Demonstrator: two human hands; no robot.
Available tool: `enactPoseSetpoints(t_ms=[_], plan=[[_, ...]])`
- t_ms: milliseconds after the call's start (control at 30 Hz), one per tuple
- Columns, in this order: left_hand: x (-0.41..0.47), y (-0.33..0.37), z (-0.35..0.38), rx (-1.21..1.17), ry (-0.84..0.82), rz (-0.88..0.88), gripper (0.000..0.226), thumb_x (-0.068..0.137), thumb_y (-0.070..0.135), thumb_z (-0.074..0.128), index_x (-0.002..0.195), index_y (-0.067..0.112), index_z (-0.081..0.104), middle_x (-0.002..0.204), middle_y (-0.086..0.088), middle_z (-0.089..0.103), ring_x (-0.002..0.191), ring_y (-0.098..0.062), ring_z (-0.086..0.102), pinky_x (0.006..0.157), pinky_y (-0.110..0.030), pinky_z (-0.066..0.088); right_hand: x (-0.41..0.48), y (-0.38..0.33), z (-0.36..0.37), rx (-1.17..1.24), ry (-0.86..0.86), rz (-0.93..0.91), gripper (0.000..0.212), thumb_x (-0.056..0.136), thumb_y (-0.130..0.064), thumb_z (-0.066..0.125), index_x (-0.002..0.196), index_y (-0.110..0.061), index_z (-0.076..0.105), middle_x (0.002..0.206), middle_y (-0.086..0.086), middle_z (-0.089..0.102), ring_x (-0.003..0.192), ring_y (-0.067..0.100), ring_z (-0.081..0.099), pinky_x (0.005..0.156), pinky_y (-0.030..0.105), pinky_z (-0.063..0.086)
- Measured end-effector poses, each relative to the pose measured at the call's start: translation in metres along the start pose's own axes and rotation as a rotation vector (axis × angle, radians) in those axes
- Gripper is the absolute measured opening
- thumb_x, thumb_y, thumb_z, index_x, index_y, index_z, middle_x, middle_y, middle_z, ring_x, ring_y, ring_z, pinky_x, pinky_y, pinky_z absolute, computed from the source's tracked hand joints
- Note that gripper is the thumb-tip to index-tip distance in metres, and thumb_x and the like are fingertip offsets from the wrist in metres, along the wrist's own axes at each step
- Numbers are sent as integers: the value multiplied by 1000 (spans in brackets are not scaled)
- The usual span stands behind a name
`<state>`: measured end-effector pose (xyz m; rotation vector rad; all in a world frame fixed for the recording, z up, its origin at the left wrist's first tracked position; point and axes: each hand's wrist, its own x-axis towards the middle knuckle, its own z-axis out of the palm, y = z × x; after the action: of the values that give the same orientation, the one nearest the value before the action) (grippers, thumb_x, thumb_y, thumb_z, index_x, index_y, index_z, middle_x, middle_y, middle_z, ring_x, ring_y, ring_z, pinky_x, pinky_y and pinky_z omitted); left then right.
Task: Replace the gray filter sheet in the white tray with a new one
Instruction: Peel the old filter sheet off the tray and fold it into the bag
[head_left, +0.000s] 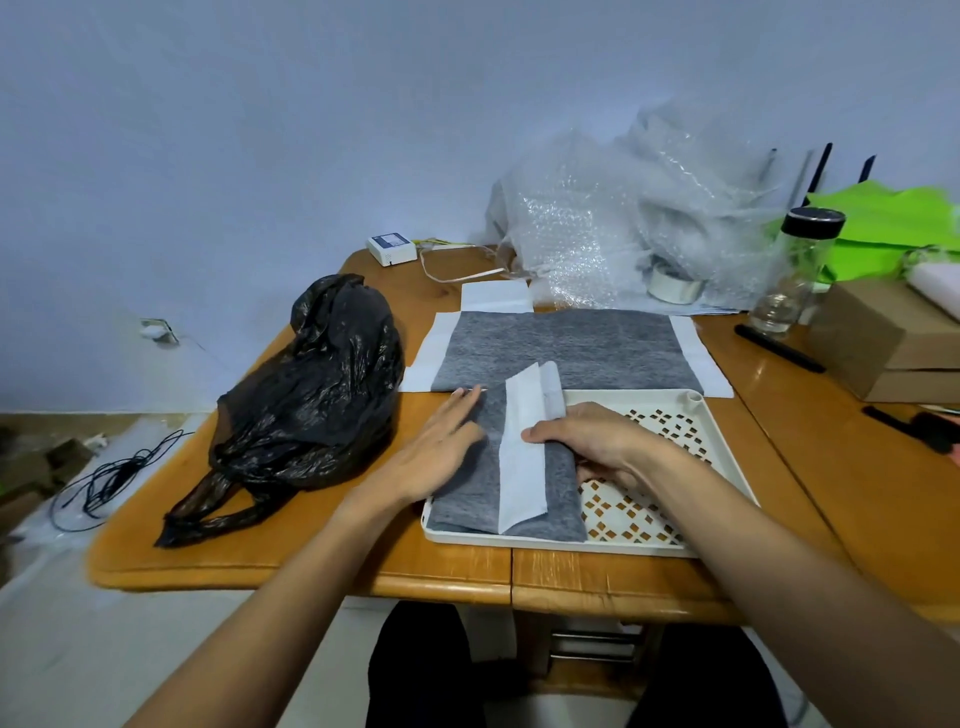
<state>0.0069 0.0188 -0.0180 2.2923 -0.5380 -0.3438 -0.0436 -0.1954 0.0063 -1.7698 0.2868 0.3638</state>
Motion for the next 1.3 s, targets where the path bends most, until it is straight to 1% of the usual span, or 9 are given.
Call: enactPoseSetpoints(t_ms=[133, 300, 500, 567, 833, 967, 1133, 1233, 1300], plan=[[2, 12, -3, -425, 194, -11, 66, 100, 44, 48, 160, 33, 22, 160, 14, 35, 147, -5, 30, 124, -37, 20, -11, 3, 2, 124, -3, -105, 28, 89, -16, 73, 117, -12, 71, 99, 3, 80, 80, 12, 77, 55, 20, 55], [-4, 27, -17, -500, 294, 34, 76, 94, 41, 66, 158, 26, 28, 158, 8, 39, 140, -10, 43, 114, -35, 39, -25, -2, -12, 217, 21, -207, 25, 90, -15, 73, 115, -11, 72, 105, 4, 79, 97, 21, 76, 90, 36, 59], [2, 55, -25, -716, 119, -70, 96, 68, 63, 82, 146, 20, 49, 136, -1, 65, 123, -19, 62, 108, -40, 46, -39, -8, -40, 325, 36, -289, 28, 91, -14, 72, 118, -9, 71, 112, 8, 78, 107, 26, 73, 99, 40, 53], [5, 65, -20, -783, 12, -92, 74, 75, 51, 82, 133, 10, 62, 123, -7, 73, 116, -25, 68, 105, -43, 50, -41, -9, -49, 368, 61, -308, 30, 90, -13, 71, 120, -8, 70, 113, 10, 77, 109, 28, 72, 102, 43, 52], [12, 87, 6, -950, -92, -165, 18, 88, 19, 72, 104, 10, 70, 98, -10, 79, 89, -25, 76, 78, -35, 57, -45, -3, -63, 403, 96, -323, 34, 89, -13, 73, 123, -7, 68, 113, 9, 77, 108, 25, 72, 100, 40, 53], [16, 85, 12, -987, -30, -176, 50, 73, 10, 82, 119, 2, 65, 107, -18, 76, 96, -32, 74, 84, -42, 59, -41, 5, -64, 327, 167, -302, 35, 85, -22, 78, 118, -12, 71, 110, 5, 78, 105, 24, 73, 102, 45, 52], [15, 90, 13, -1024, -18, -149, 23, 86, -1, 66, 106, 9, 68, 101, -14, 77, 86, -26, 75, 77, -37, 58, -44, 8, -65, 246, 195, -282, 27, 89, -29, 74, 113, -19, 73, 106, -3, 79, 103, 17, 74, 90, 33, 55], [14, 93, 14, -1097, -9, -147, 23, 86, 3, 65, 107, 11, 67, 106, -16, 74, 91, -29, 72, 85, -41, 56, -47, 5, -61, 262, 178, -275, 24, 93, -30, 70, 114, -18, 73, 105, -4, 79, 101, 14, 74, 85, 29, 54], [12, 98, 15, -1157, -6, -180, 18, 86, 10, 66, 104, 11, 69, 102, -15, 75, 93, -30, 71, 91, -45, 54, -47, 4, -59, 333, 162, -272, 24, 94, -28, 69, 115, -16, 72, 108, 0, 79, 103, 16, 74, 92, 33, 54]])
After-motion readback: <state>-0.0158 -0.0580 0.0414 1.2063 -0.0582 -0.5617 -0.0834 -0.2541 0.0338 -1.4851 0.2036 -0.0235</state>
